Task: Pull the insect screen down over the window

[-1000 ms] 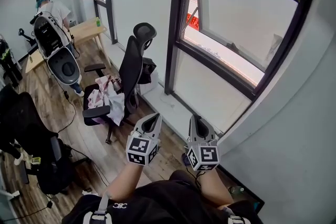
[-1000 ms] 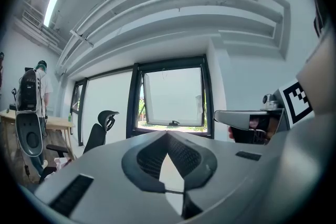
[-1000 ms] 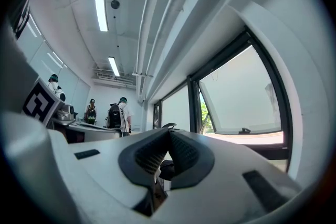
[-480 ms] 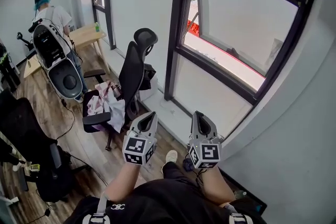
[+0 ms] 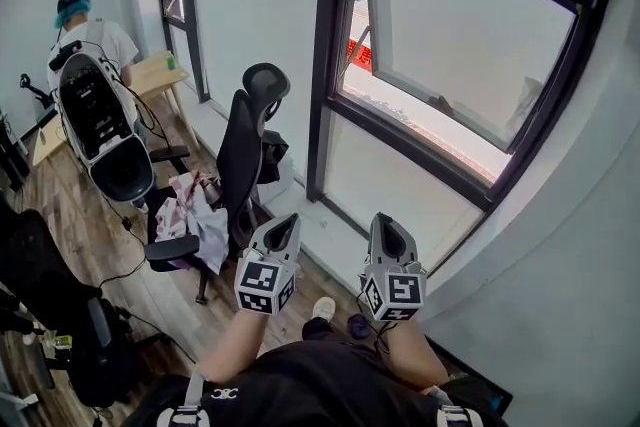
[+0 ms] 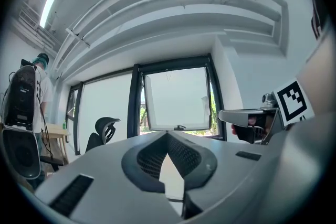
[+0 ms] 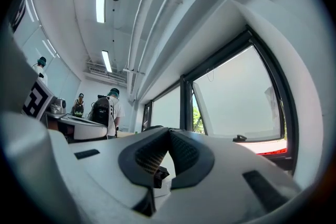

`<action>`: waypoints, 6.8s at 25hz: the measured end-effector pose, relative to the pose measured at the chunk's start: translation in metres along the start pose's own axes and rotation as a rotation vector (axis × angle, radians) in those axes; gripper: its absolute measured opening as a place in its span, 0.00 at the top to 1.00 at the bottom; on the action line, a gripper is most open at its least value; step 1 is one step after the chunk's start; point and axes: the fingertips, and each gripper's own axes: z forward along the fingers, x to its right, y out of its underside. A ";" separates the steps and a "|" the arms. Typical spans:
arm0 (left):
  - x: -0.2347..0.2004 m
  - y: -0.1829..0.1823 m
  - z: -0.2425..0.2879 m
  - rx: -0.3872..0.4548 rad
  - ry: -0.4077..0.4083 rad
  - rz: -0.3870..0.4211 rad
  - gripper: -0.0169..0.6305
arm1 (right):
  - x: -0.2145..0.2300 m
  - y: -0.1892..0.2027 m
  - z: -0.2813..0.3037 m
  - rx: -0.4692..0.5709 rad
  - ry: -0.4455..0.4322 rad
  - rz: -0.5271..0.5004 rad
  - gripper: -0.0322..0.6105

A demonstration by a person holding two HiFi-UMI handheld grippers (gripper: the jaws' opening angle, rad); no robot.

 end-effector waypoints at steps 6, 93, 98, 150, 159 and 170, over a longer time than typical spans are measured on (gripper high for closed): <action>-0.026 0.009 0.065 -0.008 0.019 -0.006 0.96 | 0.030 0.015 0.059 -0.007 0.021 0.015 0.94; -0.007 -0.220 0.616 0.223 0.562 0.972 0.60 | 0.430 -0.146 0.248 -0.387 0.655 -0.908 0.60; -0.017 -0.278 0.625 0.207 0.534 1.054 0.60 | 0.448 -0.202 0.251 -0.357 0.636 -0.934 0.60; -0.089 -0.452 0.742 0.196 0.347 1.402 0.59 | 0.538 -0.388 0.323 -0.775 0.800 -1.348 0.59; -0.093 -0.397 0.741 0.036 0.448 1.482 0.67 | 0.536 -0.340 0.314 -0.905 0.747 -1.323 0.61; -0.094 -0.322 0.737 -0.032 0.527 1.532 0.67 | 0.528 -0.272 0.302 -1.020 0.661 -1.265 0.64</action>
